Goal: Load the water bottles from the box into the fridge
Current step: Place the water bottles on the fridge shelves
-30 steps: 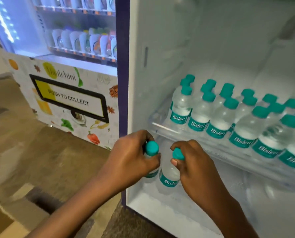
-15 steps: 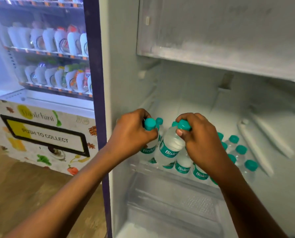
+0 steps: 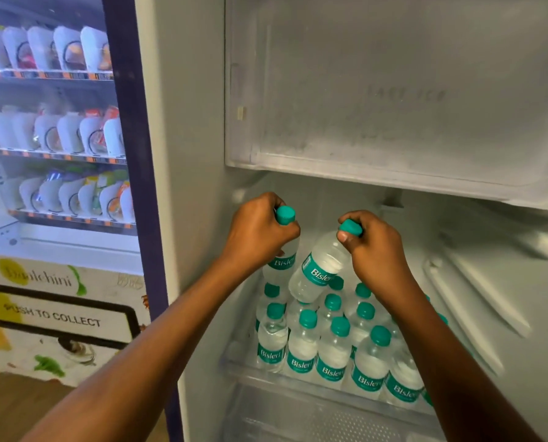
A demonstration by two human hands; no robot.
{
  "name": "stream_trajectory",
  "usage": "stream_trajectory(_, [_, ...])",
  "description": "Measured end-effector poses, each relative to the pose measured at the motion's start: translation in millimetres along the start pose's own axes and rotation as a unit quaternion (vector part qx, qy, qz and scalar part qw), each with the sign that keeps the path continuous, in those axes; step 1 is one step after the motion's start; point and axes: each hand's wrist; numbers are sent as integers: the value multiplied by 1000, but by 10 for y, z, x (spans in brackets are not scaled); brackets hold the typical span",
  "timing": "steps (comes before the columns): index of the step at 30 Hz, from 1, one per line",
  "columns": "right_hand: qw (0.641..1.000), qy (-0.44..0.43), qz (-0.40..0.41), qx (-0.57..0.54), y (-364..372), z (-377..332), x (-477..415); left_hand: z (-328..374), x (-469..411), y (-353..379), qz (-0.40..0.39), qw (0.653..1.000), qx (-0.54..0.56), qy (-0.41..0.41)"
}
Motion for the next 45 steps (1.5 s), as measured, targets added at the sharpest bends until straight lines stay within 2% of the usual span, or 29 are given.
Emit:
stream_trajectory(6, [999, 5, 37, 15, 62, 86, -275, -137, -313, 240, 61, 997, -36, 17])
stream_trajectory(11, [998, -7, 27, 64, 189, 179, -566, -256, -548, 410, 57, 996, -63, 17])
stream_trajectory(19, [985, -4, -62, 158, 626, 465, -918, -549, -838, 647, -43, 990, -125, -40])
stream_trajectory(27, [971, 32, -145, 188, 1022, 681, -976, -853, -854, 780, -158, 951, -252, -90])
stream_trajectory(31, [967, 54, -164, 189, 1182, 784, -943, -939, -860, 863, -186, 926, -315, -94])
stream_trajectory(38, [959, 83, -199, 183, 1346, 918, -915, -1085, -873, 953, -241, 898, -349, -119])
stream_trajectory(45, [955, 97, -225, 168, 1374, 993, -902, -1128, -870, 1035, -257, 889, -346, -151])
Point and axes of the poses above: each hand's wrist, its own x-axis away from the middle knuckle, its own y-axis out of the palm, z = x × y, and after that the axes turned 10 degrees about -z, right-handed
